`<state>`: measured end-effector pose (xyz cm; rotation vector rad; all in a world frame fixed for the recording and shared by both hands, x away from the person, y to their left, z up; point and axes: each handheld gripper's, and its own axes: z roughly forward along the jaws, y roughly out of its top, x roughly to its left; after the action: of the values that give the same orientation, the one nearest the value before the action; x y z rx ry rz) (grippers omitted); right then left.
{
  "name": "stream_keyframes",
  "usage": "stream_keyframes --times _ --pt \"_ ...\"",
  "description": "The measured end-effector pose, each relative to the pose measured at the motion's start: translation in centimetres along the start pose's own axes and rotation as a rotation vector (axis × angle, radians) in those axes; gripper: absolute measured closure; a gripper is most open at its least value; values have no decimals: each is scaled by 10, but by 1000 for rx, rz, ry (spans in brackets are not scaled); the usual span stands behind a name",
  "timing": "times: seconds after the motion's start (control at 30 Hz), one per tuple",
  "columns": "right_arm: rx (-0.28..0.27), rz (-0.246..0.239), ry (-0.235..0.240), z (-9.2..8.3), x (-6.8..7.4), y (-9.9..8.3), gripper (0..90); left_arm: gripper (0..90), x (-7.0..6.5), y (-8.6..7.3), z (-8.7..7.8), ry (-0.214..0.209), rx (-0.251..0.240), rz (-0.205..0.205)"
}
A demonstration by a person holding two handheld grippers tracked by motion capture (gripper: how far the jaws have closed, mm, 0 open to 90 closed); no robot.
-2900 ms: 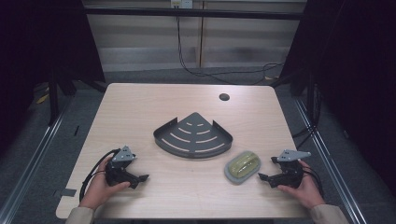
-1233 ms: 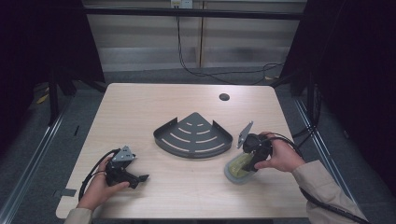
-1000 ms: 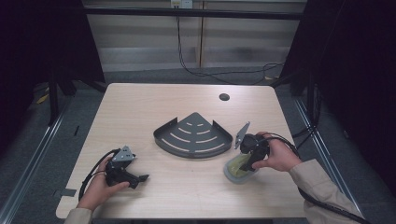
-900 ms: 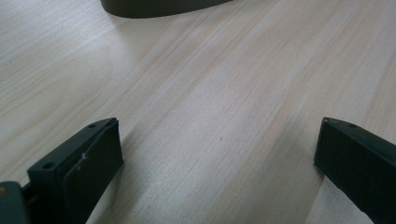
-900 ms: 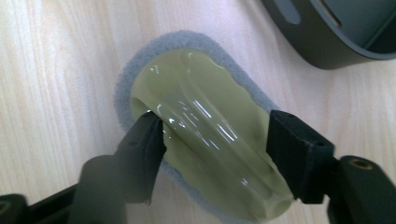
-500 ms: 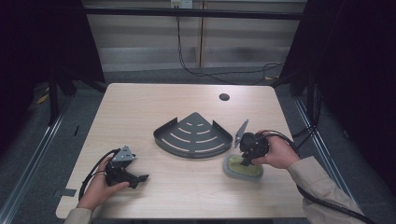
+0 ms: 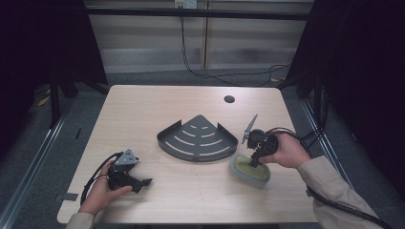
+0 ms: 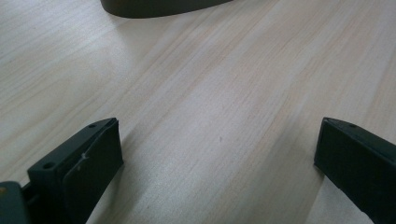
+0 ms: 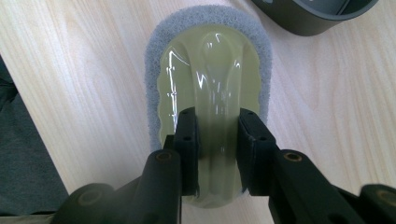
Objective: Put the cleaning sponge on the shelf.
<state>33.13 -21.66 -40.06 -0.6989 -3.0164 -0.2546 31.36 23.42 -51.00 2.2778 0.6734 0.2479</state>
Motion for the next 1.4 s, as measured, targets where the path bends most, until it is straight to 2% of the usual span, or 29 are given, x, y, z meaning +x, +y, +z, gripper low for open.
stream_keyframes --times 0.3,0.67,1.07,1.4 --pt "17 55 12 -12 -2 6 720 5 0 0 0 0 -1 1" --pt "22 77 10 -24 -4 14 720 5 0 0 0 1 -1 1" --pt "36 122 11 -35 -11 24 720 5 0 0 0 0 0 1" --pt "16 150 7 -45 -17 32 721 5 0 0 0 -3 2 1"
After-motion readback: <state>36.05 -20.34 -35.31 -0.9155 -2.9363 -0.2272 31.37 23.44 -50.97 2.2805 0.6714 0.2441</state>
